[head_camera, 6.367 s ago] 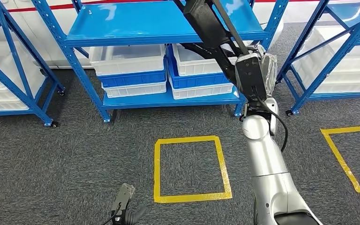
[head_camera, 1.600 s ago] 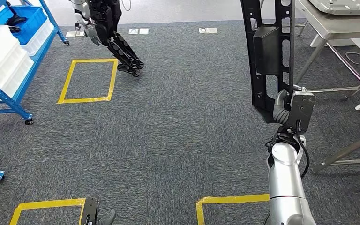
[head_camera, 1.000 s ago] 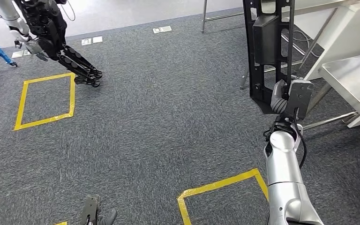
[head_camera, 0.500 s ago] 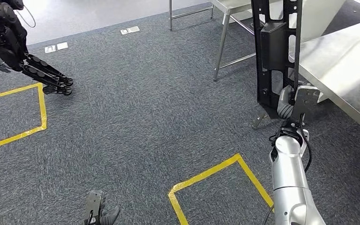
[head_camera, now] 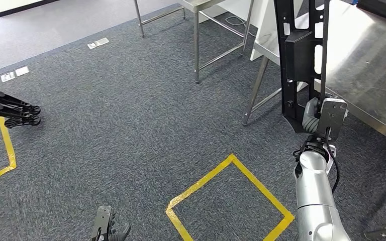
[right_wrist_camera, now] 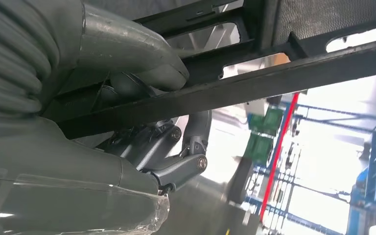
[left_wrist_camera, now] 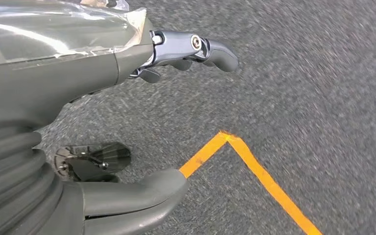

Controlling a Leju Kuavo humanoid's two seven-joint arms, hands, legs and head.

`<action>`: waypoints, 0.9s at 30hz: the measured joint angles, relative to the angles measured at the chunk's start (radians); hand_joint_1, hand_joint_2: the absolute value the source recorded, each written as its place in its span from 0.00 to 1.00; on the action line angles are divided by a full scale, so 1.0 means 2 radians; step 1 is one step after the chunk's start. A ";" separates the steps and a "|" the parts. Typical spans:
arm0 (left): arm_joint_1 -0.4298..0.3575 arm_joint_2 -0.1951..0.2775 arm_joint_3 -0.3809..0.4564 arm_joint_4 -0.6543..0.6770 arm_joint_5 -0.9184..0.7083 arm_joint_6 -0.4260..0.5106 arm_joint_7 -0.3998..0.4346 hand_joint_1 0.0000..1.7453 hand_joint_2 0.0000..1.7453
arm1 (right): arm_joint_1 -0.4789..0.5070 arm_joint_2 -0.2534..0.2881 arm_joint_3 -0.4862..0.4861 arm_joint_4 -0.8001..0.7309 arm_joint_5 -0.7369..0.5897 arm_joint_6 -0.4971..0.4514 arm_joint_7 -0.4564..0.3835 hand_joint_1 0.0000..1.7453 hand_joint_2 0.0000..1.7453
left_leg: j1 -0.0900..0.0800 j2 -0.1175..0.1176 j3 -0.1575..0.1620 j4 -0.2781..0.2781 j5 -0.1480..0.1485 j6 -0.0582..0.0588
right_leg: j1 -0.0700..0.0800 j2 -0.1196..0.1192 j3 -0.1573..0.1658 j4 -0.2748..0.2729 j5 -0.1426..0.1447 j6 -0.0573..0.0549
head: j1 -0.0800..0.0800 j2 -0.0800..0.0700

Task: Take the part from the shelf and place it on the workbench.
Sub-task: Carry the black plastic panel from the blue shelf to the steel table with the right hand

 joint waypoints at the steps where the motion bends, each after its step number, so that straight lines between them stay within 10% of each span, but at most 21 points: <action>1: -0.001 0.001 0.000 0.000 0.000 0.000 0.000 0.00 1.00 | 0.000 0.000 0.000 -0.001 0.001 -0.001 0.000 1.00 1.00 | 0.001 -0.013 0.017 -0.034 0.015 0.003 | 0.000 0.006 0.000 0.000 0.001 0.001 | 0.000 0.000; 4: -0.001 0.003 0.000 0.000 0.001 -0.001 -0.001 0.00 1.00 | -0.002 -0.001 0.000 -0.003 0.005 -0.003 0.003 1.00 1.00 | 0.000 -0.034 0.043 -0.087 0.030 0.007 | -0.002 0.023 -0.005 0.000 0.005 0.008 | 0.001 0.000; 6: -0.002 0.004 0.000 0.000 0.003 -0.001 -0.003 0.00 1.00 | -0.002 -0.004 0.000 -0.003 0.008 -0.004 0.007 1.00 1.00 | -0.001 -0.022 0.044 -0.092 0.034 0.010 | -0.004 0.028 -0.010 -0.002 0.008 0.014 | 0.000 0.000; 10: -0.001 0.004 0.000 -0.001 0.006 -0.001 -0.007 0.00 1.00 | -0.006 -0.009 0.001 -0.003 0.017 -0.007 0.012 1.00 1.00 | -0.001 0.004 0.044 -0.103 0.043 0.020 | -0.002 -0.025 -0.050 0.075 -0.031 0.010 | 0.009 0.000; 13: 0.001 0.005 0.001 -0.001 0.009 0.001 -0.008 0.00 1.00 | -0.008 -0.012 0.002 -0.002 0.033 -0.020 0.018 1.00 1.00 | -0.003 0.025 0.041 -0.102 0.043 0.020 | -0.002 -0.033 -0.075 0.143 -0.055 0.015 | 0.012 0.000; 16: 0.000 0.005 0.001 -0.001 0.012 0.004 -0.008 0.00 1.00 | -0.015 -0.018 0.004 0.001 0.053 -0.036 0.026 1.00 1.00 | -0.004 0.044 0.041 -0.100 0.042 0.018 | -0.001 -0.055 -0.021 0.055 -0.027 0.024 | 0.014 0.000; 18: -0.001 0.005 0.001 -0.001 0.013 0.004 -0.008 0.00 1.00 | -0.026 -0.021 0.006 0.004 0.067 -0.042 0.031 1.00 1.00 | -0.007 0.055 0.039 -0.097 0.040 0.014 | 0.003 -0.070 0.008 0.003 -0.015 0.021 | 0.014 0.000; 21: -0.001 0.005 0.001 -0.001 0.014 0.005 -0.011 0.00 1.00 | -0.035 -0.026 0.011 0.012 0.082 -0.048 0.035 1.00 1.00 | -0.008 0.067 0.039 -0.095 0.039 0.007 | 0.004 -0.057 0.011 -0.005 -0.011 0.011 | 0.012 0.000; 24: 0.000 0.005 0.001 -0.001 0.015 0.005 -0.016 0.00 1.00 | -0.039 -0.029 0.015 0.019 0.089 -0.050 0.037 1.00 1.00 | -0.003 0.033 0.024 -0.059 0.012 -0.002 | 0.000 -0.043 0.010 -0.006 -0.007 0.004 | 0.010 0.000; 27: 0.004 0.006 0.002 -0.001 0.018 0.005 -0.017 0.00 1.00 | -0.041 -0.029 0.020 0.027 0.092 -0.050 0.037 1.00 1.00 | 0.000 0.010 -0.019 0.034 -0.032 -0.007 | 0.000 -0.026 0.008 -0.006 -0.005 -0.001 | 0.007 0.000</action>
